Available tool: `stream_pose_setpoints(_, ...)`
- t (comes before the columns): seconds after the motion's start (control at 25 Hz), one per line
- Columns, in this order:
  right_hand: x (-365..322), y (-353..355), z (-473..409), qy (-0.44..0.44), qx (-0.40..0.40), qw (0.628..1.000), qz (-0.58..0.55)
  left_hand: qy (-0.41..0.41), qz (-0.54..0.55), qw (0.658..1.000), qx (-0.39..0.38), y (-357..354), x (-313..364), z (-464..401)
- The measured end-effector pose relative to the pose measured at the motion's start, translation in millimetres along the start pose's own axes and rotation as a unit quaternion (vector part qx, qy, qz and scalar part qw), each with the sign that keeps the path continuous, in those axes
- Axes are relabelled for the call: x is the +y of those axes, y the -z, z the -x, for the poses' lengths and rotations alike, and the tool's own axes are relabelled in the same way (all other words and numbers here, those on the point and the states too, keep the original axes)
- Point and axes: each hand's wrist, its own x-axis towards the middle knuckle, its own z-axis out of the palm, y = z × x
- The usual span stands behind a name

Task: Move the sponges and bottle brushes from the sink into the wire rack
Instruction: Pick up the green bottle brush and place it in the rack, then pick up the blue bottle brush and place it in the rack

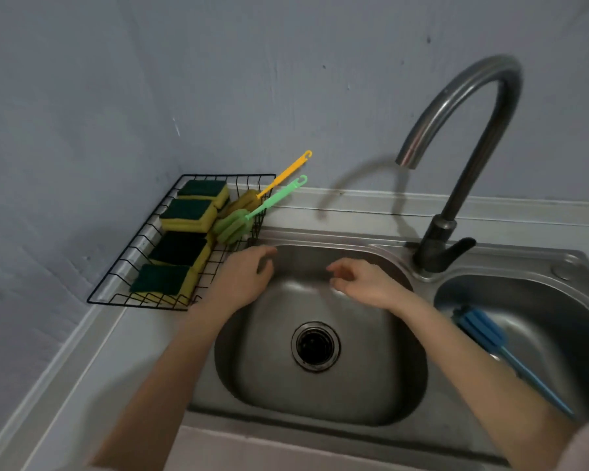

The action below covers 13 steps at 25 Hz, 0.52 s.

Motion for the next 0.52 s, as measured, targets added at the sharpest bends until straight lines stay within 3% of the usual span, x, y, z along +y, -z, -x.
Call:
stream_pose_setpoints(0.24,51.2,-2.4,45.3,-0.034,-0.041,0.999,-0.01,-0.011,-0.026,0.994,-0.103,-42.5,36.0,35.2)
stream_pose_setpoints(0.52,119.8,43.9,75.3,-0.046,0.009,0.998,-0.03,-0.018,-0.032,0.989,-0.145,-101.4,105.5,25.8)
